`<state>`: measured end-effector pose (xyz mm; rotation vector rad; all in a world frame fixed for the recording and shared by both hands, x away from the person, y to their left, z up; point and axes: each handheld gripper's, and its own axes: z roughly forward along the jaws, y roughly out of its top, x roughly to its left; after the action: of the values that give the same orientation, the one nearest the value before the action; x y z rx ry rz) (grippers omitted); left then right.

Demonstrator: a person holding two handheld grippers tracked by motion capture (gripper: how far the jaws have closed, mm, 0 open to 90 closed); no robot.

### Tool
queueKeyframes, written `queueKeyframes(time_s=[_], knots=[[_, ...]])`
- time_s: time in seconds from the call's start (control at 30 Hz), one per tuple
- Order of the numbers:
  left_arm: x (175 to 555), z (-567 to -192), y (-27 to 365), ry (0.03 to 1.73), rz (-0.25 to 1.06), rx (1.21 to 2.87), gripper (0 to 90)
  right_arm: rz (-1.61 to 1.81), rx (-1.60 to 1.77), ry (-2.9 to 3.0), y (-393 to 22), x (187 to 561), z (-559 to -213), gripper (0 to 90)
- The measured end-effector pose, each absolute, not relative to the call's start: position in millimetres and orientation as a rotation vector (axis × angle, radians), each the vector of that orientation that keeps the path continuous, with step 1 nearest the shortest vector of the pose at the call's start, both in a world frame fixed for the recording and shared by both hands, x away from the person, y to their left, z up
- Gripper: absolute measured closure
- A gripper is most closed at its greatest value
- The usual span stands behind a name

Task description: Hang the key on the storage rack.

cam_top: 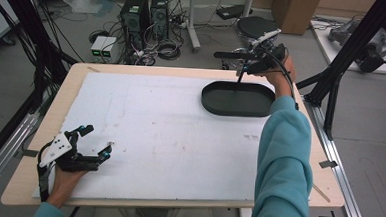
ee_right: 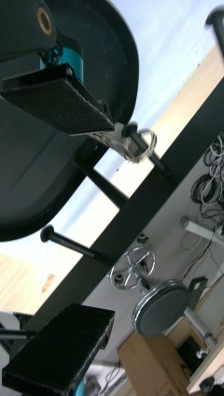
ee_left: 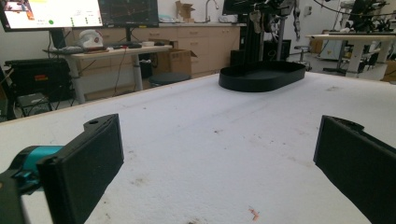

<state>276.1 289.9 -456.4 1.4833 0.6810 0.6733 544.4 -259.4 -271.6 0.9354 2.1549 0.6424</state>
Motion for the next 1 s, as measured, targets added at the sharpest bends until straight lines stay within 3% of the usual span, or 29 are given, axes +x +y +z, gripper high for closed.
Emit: queueKeyframes(time_s=[0.53,1.0], knots=[[277.5,-456.5,292.6,0.696,0.651,1.465,2.0,1.264,0.897,2.193,-274.3,451.2,-256.5,8.2],[275.4,-456.9,293.3,0.686,0.668,1.454,2.0,1.554,0.870,2.017,-309.3,364.0,-366.4,8.3]])
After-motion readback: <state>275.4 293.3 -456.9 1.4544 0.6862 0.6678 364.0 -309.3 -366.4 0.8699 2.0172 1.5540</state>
